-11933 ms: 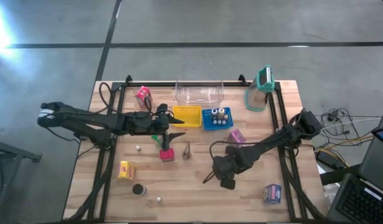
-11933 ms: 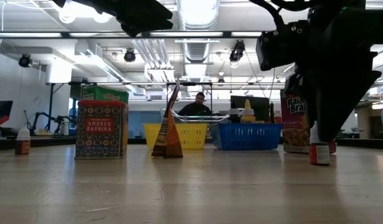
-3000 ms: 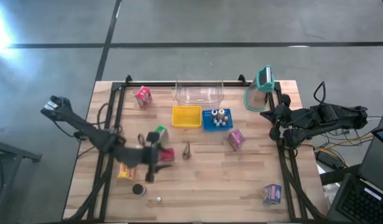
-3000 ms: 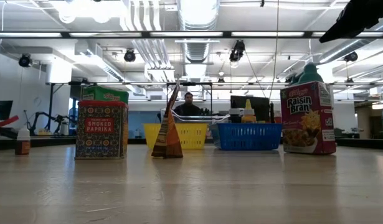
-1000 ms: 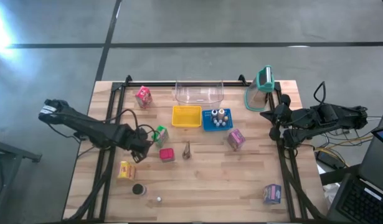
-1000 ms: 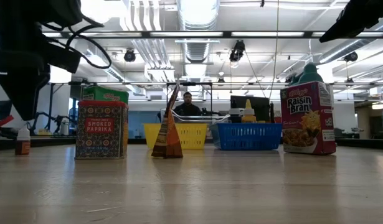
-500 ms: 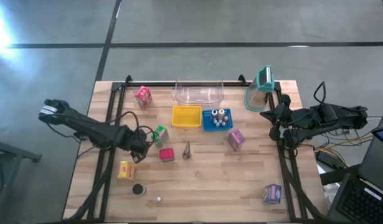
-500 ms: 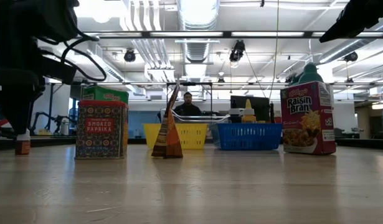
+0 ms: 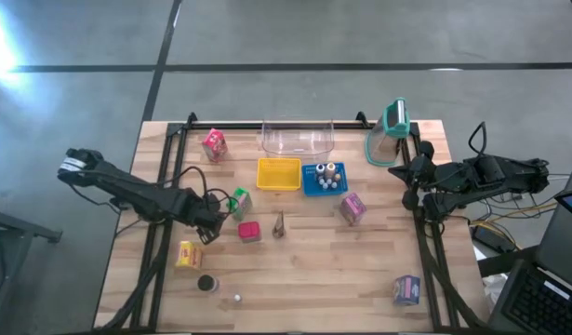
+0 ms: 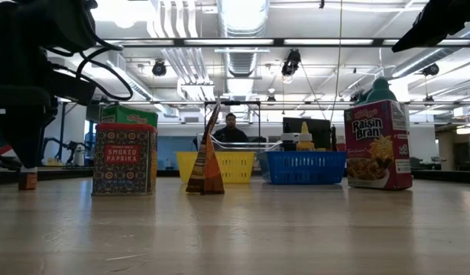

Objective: Pick & Place Kitchen Items
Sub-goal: Put the orange food coloring bottle into the blue bin

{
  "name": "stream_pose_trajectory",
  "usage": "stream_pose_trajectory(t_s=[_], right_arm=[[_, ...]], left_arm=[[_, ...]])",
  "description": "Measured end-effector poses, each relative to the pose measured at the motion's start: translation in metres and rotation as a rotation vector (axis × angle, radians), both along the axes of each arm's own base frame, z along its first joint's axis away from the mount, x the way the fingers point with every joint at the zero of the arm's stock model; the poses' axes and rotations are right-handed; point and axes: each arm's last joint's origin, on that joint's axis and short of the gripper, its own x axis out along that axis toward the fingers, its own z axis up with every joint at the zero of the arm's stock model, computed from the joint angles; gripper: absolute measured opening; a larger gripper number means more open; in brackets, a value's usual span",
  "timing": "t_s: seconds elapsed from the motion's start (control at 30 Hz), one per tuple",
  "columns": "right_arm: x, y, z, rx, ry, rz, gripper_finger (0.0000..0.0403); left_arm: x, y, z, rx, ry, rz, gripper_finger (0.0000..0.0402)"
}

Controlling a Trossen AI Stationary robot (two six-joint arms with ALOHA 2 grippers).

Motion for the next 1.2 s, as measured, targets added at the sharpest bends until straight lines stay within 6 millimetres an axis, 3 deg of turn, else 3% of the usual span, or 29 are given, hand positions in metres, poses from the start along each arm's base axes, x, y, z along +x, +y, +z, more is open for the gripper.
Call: stream_pose_trajectory(t_s=[0.43,1.2], right_arm=[[0.0,0.0,0.0,0.0,0.0,0.0,0.0008],[0.0,0.0,0.0,0.0,0.0,0.001,0.0008]], left_arm=[[-0.0005,-0.0007,-0.0002,-0.025,0.011,-0.006,0.0137],[-0.0005,-0.0008,-0.0003,-0.025,0.014,-0.029,0.0092]])
